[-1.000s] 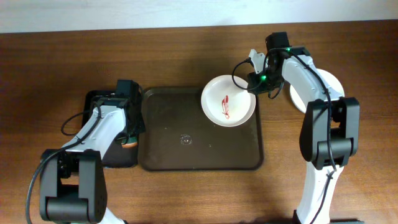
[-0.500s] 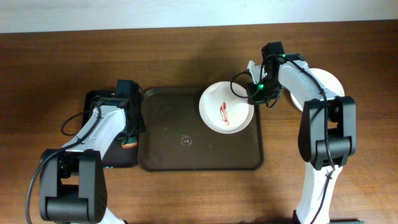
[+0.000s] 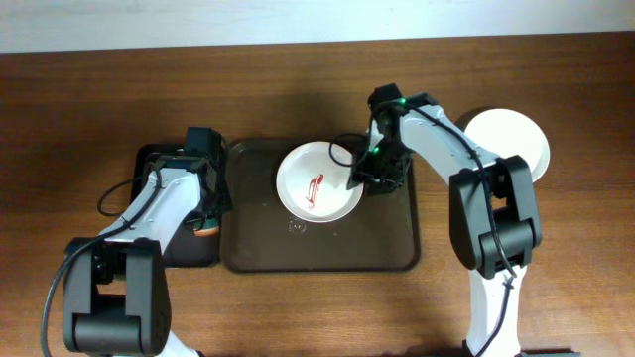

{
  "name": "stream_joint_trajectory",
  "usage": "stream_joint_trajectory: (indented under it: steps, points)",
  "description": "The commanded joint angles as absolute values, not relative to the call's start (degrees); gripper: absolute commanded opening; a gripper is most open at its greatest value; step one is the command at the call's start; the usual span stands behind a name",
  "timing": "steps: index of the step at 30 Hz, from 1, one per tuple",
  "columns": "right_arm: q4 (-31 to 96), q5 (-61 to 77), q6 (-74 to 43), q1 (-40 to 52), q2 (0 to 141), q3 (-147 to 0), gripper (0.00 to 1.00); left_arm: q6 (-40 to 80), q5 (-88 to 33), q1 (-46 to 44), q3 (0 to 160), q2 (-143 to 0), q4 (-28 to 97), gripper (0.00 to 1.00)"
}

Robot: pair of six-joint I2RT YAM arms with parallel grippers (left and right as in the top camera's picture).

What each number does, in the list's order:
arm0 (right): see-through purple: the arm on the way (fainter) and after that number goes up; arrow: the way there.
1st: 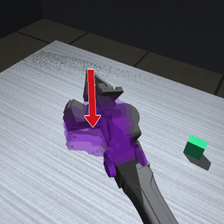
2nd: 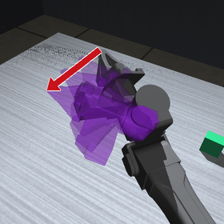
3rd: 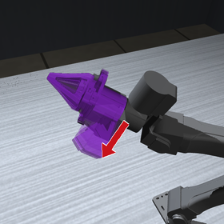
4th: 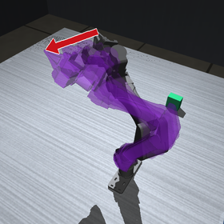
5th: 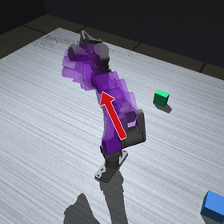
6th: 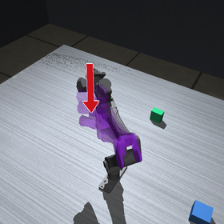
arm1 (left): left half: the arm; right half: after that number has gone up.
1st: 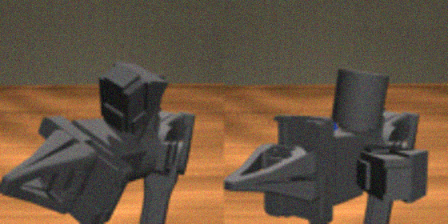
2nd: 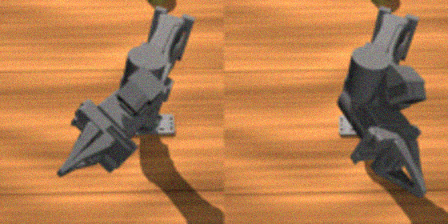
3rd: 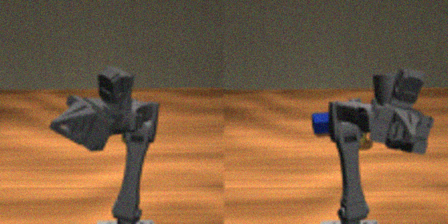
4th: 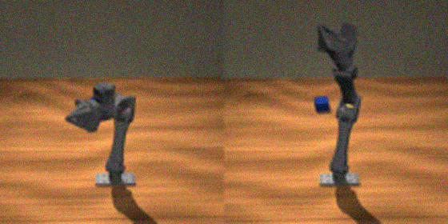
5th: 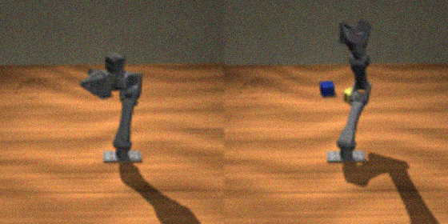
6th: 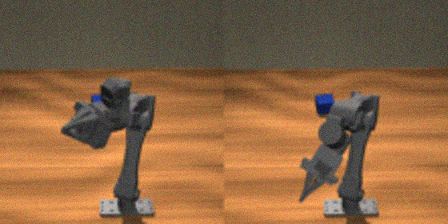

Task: Clean dirty plates on tray and stack at the side
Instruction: 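Drag the smeared plate to the tray center with right gripper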

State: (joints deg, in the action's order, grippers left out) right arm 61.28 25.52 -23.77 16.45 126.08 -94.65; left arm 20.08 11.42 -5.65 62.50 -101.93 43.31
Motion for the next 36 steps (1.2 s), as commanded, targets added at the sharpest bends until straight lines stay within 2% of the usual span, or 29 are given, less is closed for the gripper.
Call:
stream_joint_trajectory:
  steps: [1, 6, 11, 12, 14, 26, 33, 36]
  points:
    - [58.37, 20.62, -22.52, 16.38, 127.02, -94.54, 0.48, 19.22, 11.38, -5.45, 62.3, -102.54, 43.4, 0.0]
    - [50.5, 13.32, -13.69, 16.69, 127.04, -94.39, 0.25, 19.22, 11.38, -5.45, 62.3, -102.54, 43.42, 0.0]
    - [50.26, 13.34, -13.74, 18.2, 127.04, -89.97, 0.2, 19.22, 11.4, -5.45, 62.3, -102.54, 43.4, 0.0]
    - [50.09, 13.43, -13.74, 18.68, 127.04, -88.27, 0.1, 19.22, 11.4, -5.45, 62.3, -102.54, 43.4, 0.0]
    - [50.19, 13.45, -13.74, 18.92, 127.04, -87.44, 0.04, 19.22, 11.4, -5.45, 62.54, -102.48, 43.4, 0.0]
    - [50.72, 19.92, -13.74, 19.97, 127.04, -87.44, 0.04, 19.16, 11.38, -5.48, 64.62, -89.23, 42.94, 0.0]
    - [50.7, 19.92, -13.74, 19.97, 127.04, -87.42, 0.04, 18.28, 11.4, -5.48, 64.62, -87.81, 42.92, 0.0]
    - [50.7, 19.92, -13.74, 19.97, 127.04, -87.44, 0.04, 14.0, 11.49, -5.45, 64.62, -87.79, 41.08, 0.0]
